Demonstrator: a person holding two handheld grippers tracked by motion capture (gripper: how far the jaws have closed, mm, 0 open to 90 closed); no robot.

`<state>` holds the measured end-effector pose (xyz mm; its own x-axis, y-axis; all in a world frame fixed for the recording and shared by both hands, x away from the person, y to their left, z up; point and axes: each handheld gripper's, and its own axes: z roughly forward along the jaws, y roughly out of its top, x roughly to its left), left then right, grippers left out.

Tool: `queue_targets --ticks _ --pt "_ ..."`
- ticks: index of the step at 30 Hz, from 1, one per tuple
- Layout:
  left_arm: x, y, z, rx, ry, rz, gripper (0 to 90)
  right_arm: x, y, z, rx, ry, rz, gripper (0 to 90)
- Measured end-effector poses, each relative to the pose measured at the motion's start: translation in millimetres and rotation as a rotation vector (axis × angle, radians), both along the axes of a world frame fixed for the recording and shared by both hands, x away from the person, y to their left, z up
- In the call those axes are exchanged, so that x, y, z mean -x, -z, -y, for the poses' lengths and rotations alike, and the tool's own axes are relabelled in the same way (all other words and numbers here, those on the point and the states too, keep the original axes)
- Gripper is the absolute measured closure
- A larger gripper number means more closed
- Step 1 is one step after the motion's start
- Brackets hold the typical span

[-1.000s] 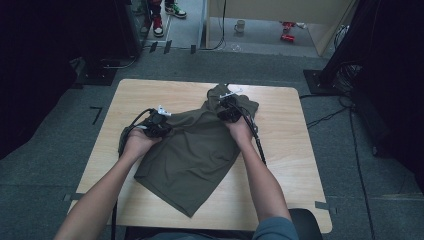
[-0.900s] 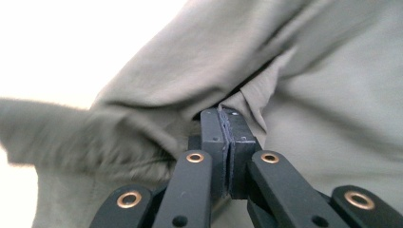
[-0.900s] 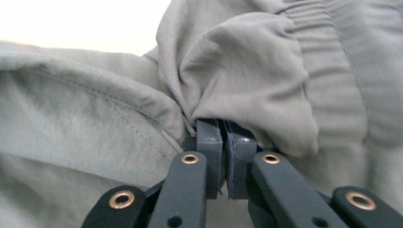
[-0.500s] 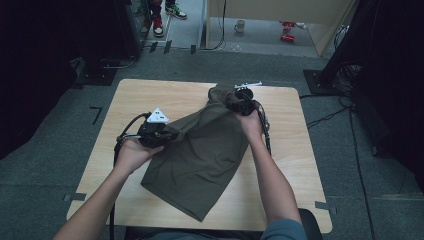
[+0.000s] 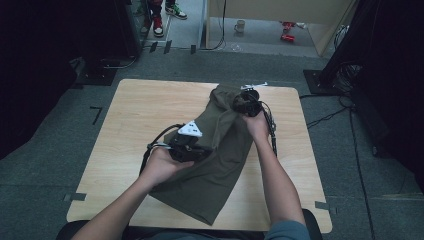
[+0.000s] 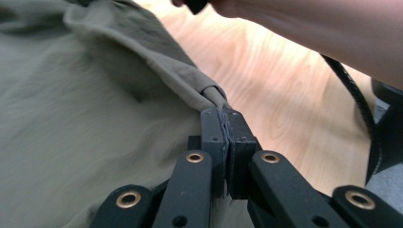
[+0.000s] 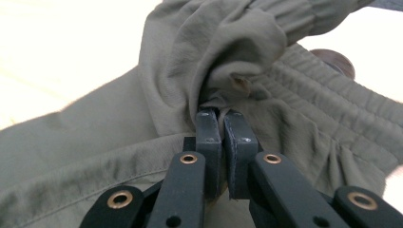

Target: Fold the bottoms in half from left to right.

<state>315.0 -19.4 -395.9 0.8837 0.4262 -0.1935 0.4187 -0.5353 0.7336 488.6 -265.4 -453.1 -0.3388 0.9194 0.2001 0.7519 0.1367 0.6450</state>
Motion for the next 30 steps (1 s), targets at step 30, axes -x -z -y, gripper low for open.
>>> queue_targets --ticks 30 --pt "-13.3 26.1 20.9 0.015 0.038 0.041 66.0 40.0 0.9 39.7 0.042 0.016 0.047 80.2"
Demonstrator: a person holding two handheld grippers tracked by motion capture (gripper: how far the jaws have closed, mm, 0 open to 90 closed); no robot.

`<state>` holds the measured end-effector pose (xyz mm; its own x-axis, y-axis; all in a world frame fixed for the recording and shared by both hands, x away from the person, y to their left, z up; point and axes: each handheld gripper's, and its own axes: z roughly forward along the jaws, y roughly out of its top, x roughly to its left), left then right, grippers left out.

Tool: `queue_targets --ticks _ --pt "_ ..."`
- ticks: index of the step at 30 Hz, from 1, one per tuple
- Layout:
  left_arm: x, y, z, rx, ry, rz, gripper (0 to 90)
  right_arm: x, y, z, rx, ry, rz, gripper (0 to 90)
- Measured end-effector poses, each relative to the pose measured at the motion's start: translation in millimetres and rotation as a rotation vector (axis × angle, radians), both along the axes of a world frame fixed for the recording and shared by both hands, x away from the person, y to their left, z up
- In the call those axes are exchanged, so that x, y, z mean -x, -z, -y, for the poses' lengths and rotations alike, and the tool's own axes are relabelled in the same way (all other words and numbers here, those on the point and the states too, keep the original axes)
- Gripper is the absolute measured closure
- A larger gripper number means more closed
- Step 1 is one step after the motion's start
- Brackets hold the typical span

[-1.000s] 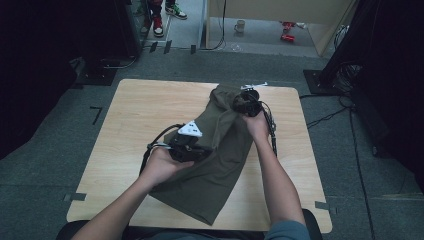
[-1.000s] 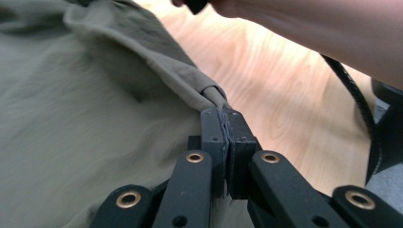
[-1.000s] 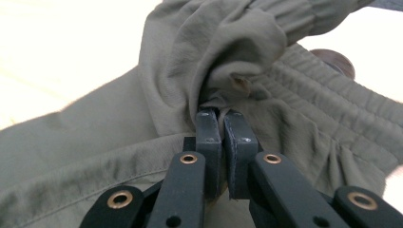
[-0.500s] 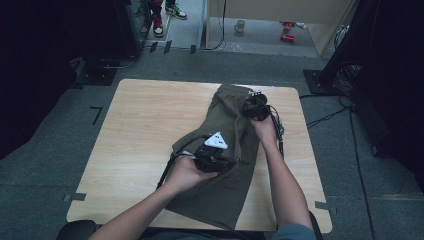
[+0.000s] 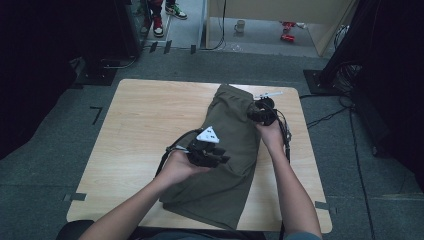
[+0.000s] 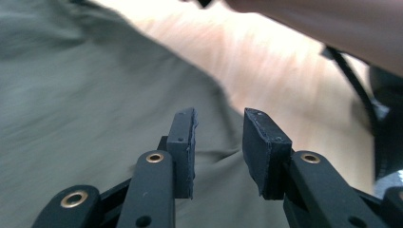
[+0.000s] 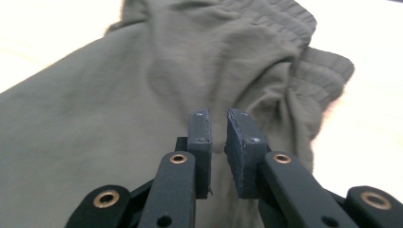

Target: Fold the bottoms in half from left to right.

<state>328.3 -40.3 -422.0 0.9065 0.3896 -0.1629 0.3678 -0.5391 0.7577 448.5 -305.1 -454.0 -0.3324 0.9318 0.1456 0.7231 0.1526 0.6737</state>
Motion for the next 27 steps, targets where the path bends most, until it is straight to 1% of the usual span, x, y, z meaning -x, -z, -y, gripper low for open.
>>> queue_targets --ticks 2,4,5,7,11,13,15,16,18,19,21,22,23,24,25,27 --pt "-7.3 2.1 -7.6 -0.017 -0.020 0.012 67.4 6.4 1.4 -2.0 -0.008 -0.017 -0.017 80.6" --pt "-14.9 5.5 -14.3 -0.027 -0.034 0.013 70.6 13.4 5.0 -3.2 -0.019 -0.037 -0.010 81.1" --pt "-18.7 7.5 -17.2 -0.032 -0.042 0.012 72.5 16.5 6.3 -3.8 -0.020 -0.044 -0.017 81.1" --pt "-25.5 11.4 -22.0 -0.047 -0.060 0.011 75.7 24.1 8.3 -5.3 -0.041 -0.063 -0.003 81.1" --pt "-39.6 18.4 -30.3 -0.059 -0.084 0.024 78.6 39.5 8.8 -9.5 -0.028 -0.112 0.030 80.5" --pt "-48.4 22.4 -33.7 -0.070 -0.100 0.026 78.6 45.5 10.2 -10.2 -0.019 -0.121 0.036 78.3" --pt "-57.3 27.5 -37.5 -0.068 -0.119 0.033 76.8 50.7 13.3 -9.7 -0.025 -0.121 0.036 75.3" --pt "-61.3 30.6 -39.5 -0.063 -0.128 0.042 73.9 52.9 15.3 -9.6 -0.028 -0.122 0.033 73.5" --pt "-68.3 38.6 -42.4 -0.064 -0.147 0.068 66.2 57.5 19.4 -9.3 -0.013 -0.129 0.035 69.0" --pt "-72.0 42.4 -43.9 -0.071 -0.154 0.064 65.4 59.6 21.3 -9.1 0.001 -0.131 0.033 66.7" --pt "-79.1 50.2 -45.7 -0.067 -0.166 0.024 64.5 63.0 25.6 -7.8 0.013 -0.134 0.022 64.1" --pt "-81.0 53.7 -45.6 -0.069 -0.167 0.012 64.5 64.9 27.7 -6.6 0.017 -0.134 0.017 63.5" --pt "-82.1 57.1 -45.2 -0.074 -0.165 0.009 64.6 66.8 29.4 -5.5 0.018 -0.134 0.011 63.2" --pt "-82.9 60.2 -44.9 -0.084 -0.153 0.006 64.7 68.3 31.1 -4.6 0.022 -0.135 0.007 62.0" --pt "-83.1 63.6 -44.0 -0.086 -0.146 0.003 64.5 69.3 32.6 -4.0 0.029 -0.137 -0.006 59.9" --pt "-83.6 69.2 -42.8 -0.105 -0.131 -0.008 62.7 71.5 38.0 -2.9 0.054 -0.141 -0.001 56.7"
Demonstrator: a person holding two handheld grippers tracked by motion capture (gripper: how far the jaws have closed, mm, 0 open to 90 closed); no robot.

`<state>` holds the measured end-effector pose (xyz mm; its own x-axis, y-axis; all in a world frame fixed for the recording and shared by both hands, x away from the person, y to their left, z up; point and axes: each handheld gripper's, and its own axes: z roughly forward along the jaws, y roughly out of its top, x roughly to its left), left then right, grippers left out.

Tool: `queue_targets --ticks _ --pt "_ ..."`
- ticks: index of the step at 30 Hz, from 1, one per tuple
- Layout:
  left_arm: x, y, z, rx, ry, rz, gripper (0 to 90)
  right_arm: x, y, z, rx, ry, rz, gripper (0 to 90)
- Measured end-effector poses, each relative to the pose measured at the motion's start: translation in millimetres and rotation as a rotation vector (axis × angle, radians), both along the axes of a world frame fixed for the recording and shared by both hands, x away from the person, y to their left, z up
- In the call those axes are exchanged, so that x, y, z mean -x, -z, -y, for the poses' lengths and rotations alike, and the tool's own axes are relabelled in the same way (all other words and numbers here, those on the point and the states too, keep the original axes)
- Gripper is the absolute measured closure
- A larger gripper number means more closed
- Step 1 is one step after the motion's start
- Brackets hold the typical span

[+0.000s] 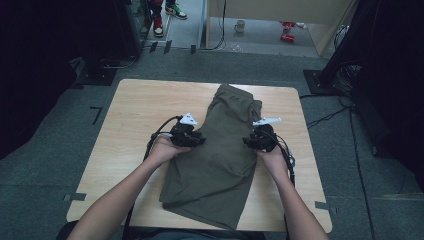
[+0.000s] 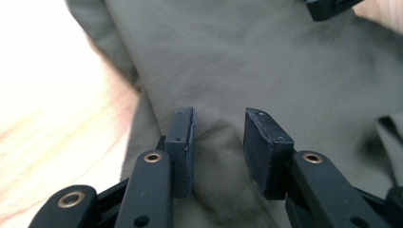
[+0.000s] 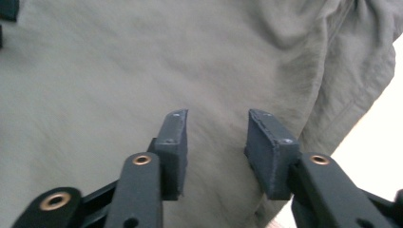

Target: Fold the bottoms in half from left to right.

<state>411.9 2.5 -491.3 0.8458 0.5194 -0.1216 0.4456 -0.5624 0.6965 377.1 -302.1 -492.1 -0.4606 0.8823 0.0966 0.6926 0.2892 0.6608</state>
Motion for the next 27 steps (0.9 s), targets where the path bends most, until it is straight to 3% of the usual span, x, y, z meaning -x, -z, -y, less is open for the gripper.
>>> queue_targets --ticks 3,6,8,10,14,21,27 --pt "0.1 5.7 0.2 -0.006 -0.003 -0.014 61.8 0.0 10.1 -0.4 0.031 -0.010 -0.033 54.3" --pt "1.8 11.7 0.7 -0.046 -0.015 -0.002 59.8 -0.2 13.0 -2.2 0.026 -0.010 -0.006 52.2" --pt "4.6 14.6 -0.6 -0.038 -0.018 0.022 58.2 -1.2 15.4 -3.8 0.014 -0.008 0.018 51.7" --pt "6.8 15.5 -1.7 -0.038 -0.023 0.038 58.1 -2.4 16.7 -7.1 0.034 -0.014 0.043 52.4" --pt "11.9 15.4 -4.7 -0.061 -0.038 0.061 57.4 -4.7 19.2 -14.2 0.031 -0.014 0.070 53.0" --pt "21.5 17.4 -21.9 -0.028 -0.078 0.055 57.4 -7.0 22.5 -26.0 0.011 -0.025 0.101 52.8" --pt "28.4 14.9 -32.1 -0.035 -0.110 0.024 56.2 -10.4 24.3 -40.7 0.002 -0.032 0.119 50.7"
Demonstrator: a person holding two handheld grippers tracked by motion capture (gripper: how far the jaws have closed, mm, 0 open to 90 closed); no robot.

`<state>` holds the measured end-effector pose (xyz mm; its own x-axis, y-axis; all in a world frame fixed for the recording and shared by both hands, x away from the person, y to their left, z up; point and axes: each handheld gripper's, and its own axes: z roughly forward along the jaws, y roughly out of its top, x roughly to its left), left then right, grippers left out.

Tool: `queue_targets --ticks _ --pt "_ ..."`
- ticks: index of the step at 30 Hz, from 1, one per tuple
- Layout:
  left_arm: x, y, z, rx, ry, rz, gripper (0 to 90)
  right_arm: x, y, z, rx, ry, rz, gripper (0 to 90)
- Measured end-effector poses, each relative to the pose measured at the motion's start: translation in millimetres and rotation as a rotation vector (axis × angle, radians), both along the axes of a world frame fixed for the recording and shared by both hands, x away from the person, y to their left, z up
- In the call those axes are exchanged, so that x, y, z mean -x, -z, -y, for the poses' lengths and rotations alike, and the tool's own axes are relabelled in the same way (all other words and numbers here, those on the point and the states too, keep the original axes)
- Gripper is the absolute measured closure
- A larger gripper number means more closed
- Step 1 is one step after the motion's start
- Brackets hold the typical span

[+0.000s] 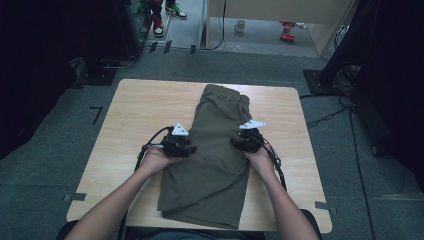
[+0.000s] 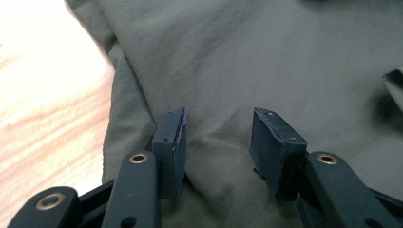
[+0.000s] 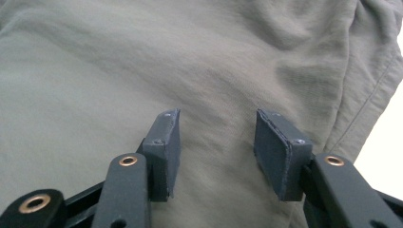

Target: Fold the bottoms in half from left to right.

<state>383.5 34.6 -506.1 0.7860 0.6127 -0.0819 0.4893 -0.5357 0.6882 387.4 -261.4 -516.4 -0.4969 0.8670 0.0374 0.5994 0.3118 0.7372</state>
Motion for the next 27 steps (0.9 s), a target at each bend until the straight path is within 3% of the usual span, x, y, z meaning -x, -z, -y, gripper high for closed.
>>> queue_targets --ticks 13,27 --pt "19.6 -2.9 -18.3 -0.014 -0.034 -0.032 52.5 1.5 2.4 -25.8 -0.009 -0.046 0.021 44.7" --pt "47.9 -5.2 -28.0 -0.012 -0.042 -0.073 48.2 19.8 3.1 -39.5 -0.011 -0.094 0.025 40.9"
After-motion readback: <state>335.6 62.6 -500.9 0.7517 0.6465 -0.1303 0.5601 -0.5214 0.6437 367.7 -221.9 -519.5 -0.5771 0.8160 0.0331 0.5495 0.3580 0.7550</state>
